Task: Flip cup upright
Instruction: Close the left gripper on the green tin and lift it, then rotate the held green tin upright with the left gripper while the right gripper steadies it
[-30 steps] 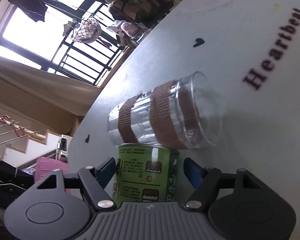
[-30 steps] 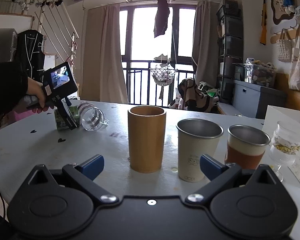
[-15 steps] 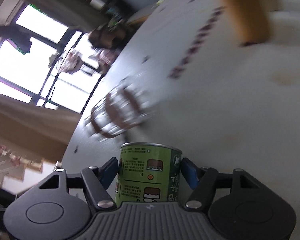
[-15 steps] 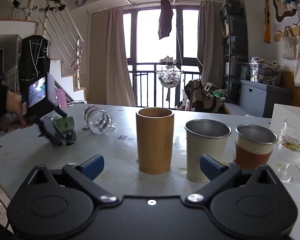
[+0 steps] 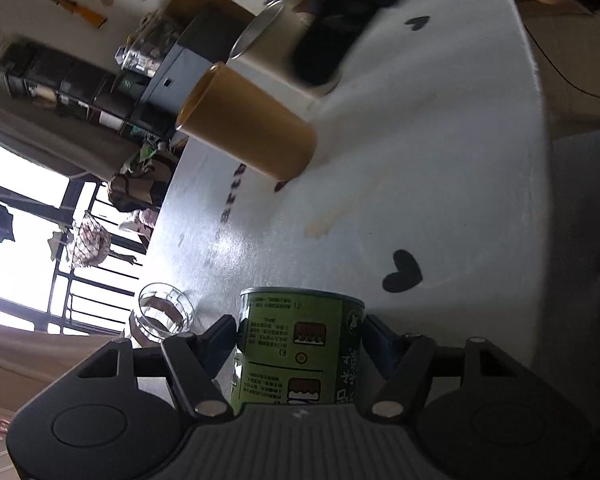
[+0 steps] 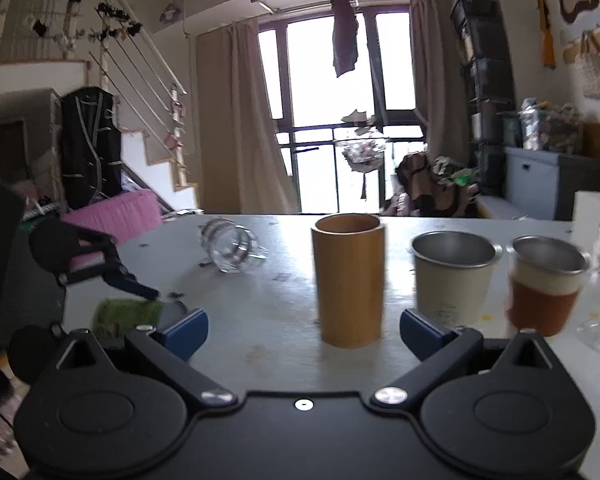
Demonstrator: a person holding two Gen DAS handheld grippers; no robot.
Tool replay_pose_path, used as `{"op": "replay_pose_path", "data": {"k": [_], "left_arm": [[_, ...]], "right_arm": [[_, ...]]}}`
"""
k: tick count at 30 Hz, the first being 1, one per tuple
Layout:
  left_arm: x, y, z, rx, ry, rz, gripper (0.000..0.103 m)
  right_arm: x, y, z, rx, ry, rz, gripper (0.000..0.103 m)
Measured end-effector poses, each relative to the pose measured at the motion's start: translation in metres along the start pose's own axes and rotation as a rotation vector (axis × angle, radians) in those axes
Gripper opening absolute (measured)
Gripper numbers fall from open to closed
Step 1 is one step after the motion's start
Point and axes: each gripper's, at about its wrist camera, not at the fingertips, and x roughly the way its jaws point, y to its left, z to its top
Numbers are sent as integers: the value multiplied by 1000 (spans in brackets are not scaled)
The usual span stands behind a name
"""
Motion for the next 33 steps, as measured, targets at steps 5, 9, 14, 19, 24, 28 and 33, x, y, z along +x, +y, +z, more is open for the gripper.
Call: {"op": "replay_pose_path", "data": {"k": [5,9,14,19,24,28,33], "left_arm": [[-3,-9,-8,-18,-18,43,94],[-16,-16,-14,-109,-51,110,94],[-28,-17,-29,-308,-58,205,94],[-24,-19,-48,-505,-30,246,94],[-27,-11,-72,-755,-48,275,94],[-25,3,-90,-899,-48,268,95],[-16,18,-106,-1007,-20,247,94]], "right_arm": [[30,0,14,86,37,167,98],[68,1,25,176,120,312,75],[112,23,37,170,193,383,36],[155,40,45,154,298,402,24],[173,47,32,104,394,393,23],[161,46,28,73,397,392,23],[145,42,23,59,405,367,23]]}}
